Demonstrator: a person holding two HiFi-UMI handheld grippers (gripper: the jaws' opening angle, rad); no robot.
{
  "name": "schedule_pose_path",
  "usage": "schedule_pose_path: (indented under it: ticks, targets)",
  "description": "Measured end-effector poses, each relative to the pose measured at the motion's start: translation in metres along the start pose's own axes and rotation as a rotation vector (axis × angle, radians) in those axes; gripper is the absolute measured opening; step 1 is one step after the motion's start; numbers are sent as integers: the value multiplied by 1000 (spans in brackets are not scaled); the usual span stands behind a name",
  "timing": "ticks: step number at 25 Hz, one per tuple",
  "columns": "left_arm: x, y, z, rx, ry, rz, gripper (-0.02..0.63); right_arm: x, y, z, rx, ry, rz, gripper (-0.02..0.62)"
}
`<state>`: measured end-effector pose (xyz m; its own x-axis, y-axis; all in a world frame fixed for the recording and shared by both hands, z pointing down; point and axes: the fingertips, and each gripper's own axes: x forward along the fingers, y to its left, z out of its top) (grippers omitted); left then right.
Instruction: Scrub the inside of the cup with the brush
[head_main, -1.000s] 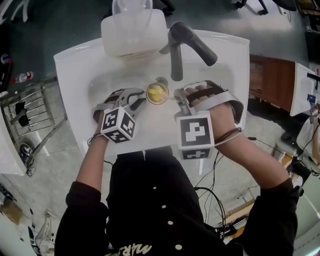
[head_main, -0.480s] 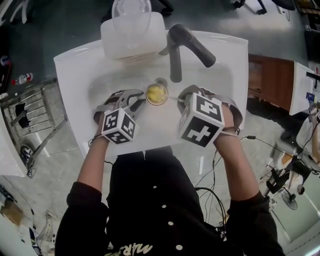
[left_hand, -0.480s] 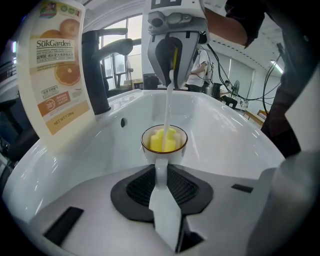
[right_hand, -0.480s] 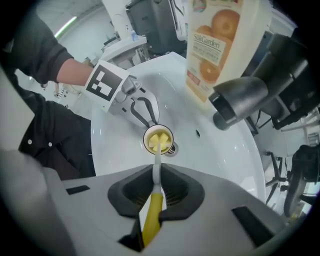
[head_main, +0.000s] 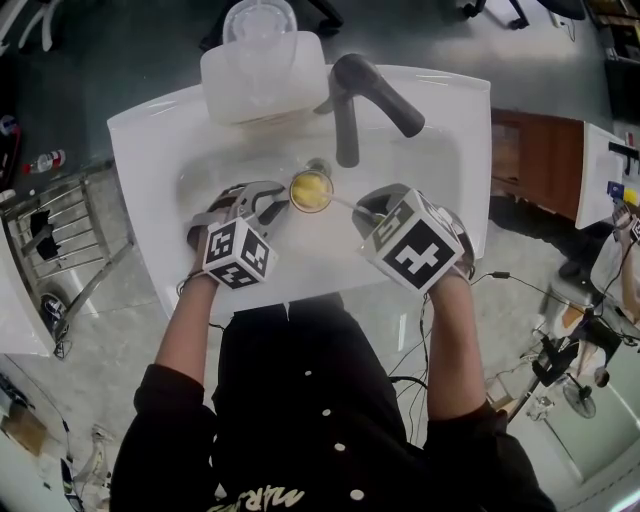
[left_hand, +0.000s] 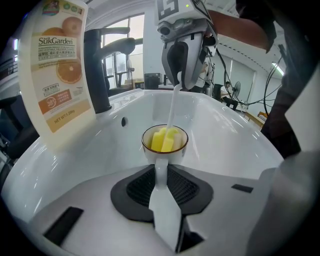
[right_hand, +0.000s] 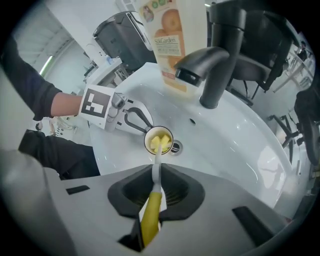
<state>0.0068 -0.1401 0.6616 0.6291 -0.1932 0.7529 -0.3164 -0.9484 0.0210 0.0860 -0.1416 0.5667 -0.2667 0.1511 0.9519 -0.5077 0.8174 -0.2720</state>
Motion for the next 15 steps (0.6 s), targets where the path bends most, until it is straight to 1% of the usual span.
schedule_pose_path:
  ticks: [3,8,15]
  targets:
    - [0,0,-1,-2,2,0,91,1,0,0,-11,-13,-7,51]
    - [1,1,-3,-5,10,1,91,-1,2,0,-70,-29,-43,51]
    - [1,1,-3,-3,27,0,91,-16,5,-2,-93,-70,-87,49]
